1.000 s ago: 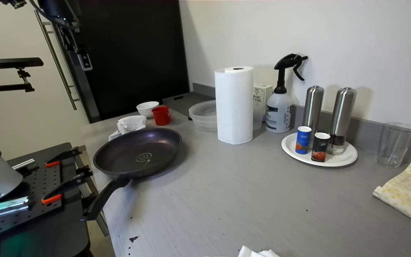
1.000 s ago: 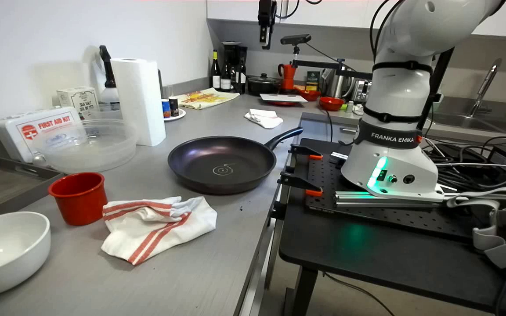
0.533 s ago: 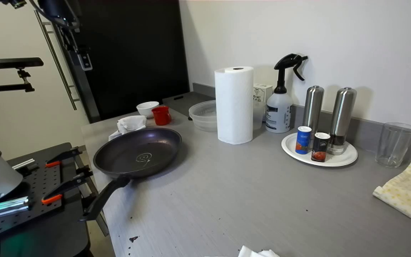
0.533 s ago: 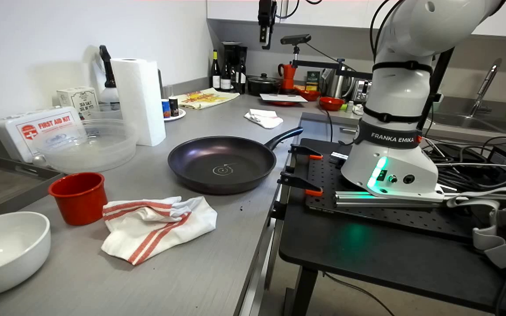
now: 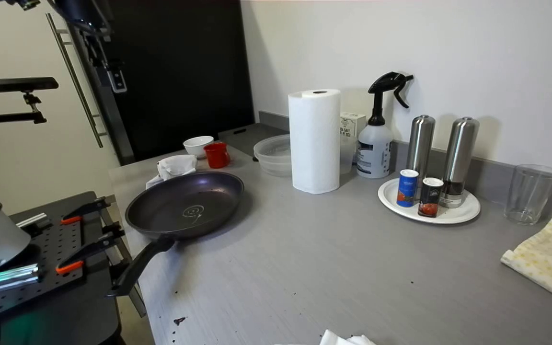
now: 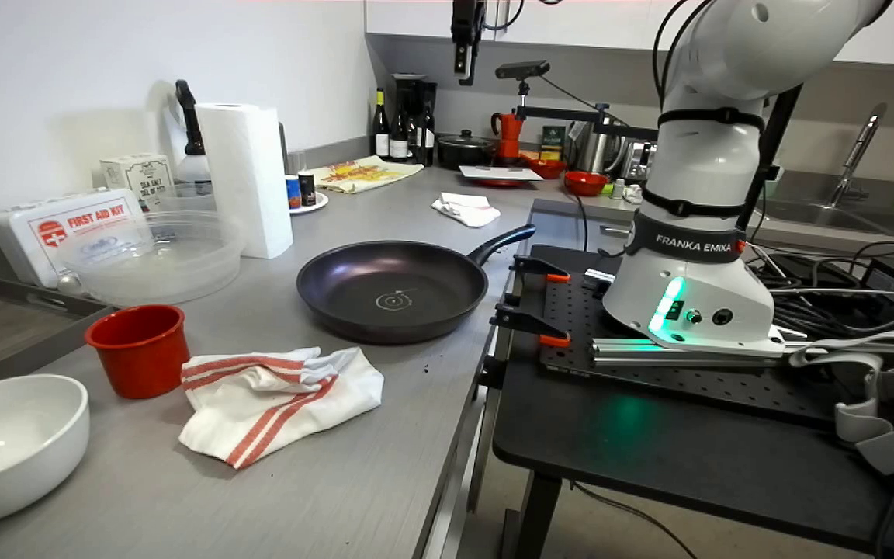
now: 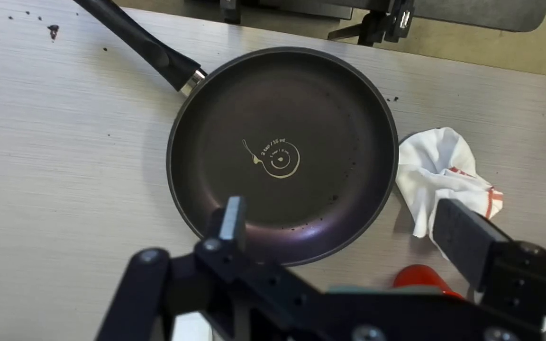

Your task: Clean the pan

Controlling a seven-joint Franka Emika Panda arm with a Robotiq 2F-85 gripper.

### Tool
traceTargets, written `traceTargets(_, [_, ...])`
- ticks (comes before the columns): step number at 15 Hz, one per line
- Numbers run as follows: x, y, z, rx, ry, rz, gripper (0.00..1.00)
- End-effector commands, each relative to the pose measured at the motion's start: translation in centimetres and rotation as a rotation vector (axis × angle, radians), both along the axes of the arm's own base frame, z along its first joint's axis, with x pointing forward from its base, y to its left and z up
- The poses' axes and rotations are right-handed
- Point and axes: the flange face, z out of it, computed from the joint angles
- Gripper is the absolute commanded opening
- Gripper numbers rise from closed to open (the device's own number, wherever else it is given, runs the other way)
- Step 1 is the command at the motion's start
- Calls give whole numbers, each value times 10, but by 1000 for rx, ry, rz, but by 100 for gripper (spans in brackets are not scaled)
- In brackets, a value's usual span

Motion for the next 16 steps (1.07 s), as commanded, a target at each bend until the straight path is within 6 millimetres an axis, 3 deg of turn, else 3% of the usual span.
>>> traceTargets(1, [26,18,4,-21,25,36,100])
traceTargets(9, [71,80,-10,-97,58,147,100])
traceTargets(16, [103,141,-44,-151,79,200,100])
